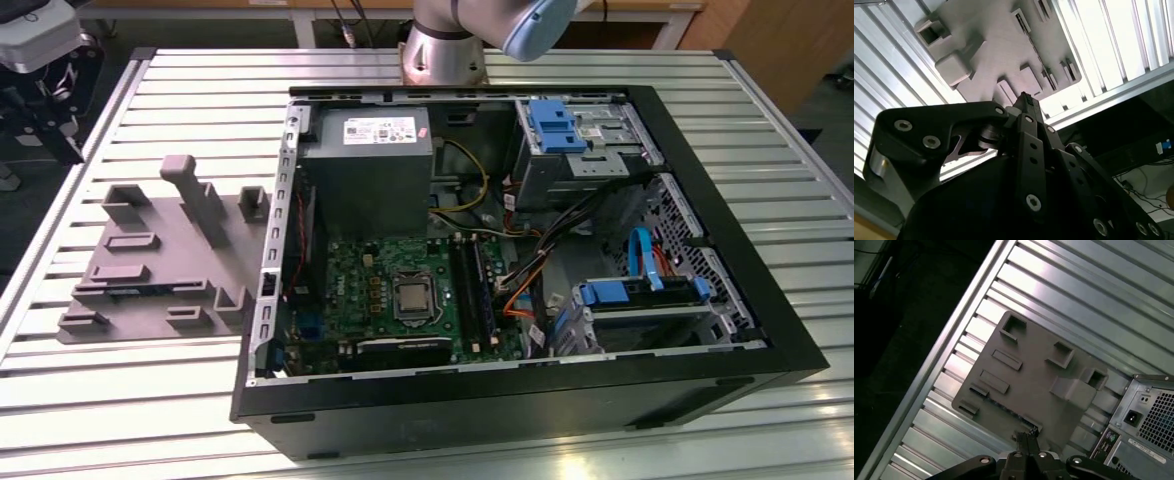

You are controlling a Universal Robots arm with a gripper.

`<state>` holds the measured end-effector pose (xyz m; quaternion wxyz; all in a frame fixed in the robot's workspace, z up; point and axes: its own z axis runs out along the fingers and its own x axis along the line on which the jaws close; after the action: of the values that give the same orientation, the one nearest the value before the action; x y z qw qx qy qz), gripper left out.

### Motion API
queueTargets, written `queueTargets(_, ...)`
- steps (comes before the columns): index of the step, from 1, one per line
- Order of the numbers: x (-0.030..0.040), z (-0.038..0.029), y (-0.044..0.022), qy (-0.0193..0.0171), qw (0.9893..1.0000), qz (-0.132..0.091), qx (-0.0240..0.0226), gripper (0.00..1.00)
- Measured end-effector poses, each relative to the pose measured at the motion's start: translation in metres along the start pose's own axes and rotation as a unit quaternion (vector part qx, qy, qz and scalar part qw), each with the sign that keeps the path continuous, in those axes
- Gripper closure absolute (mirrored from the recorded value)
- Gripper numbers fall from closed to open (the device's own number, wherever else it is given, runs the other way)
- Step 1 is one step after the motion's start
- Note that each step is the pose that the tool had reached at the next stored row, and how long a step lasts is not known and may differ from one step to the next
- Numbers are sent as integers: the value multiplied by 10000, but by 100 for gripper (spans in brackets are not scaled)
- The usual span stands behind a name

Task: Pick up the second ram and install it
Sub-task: 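Pick up the second ram and move it above second insertion slot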

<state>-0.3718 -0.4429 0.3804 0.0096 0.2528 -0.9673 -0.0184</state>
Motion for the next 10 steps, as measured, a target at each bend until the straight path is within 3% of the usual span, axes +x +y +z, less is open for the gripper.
queueTargets(10, 0, 0, 0, 15, 9993, -363, 3, 89)
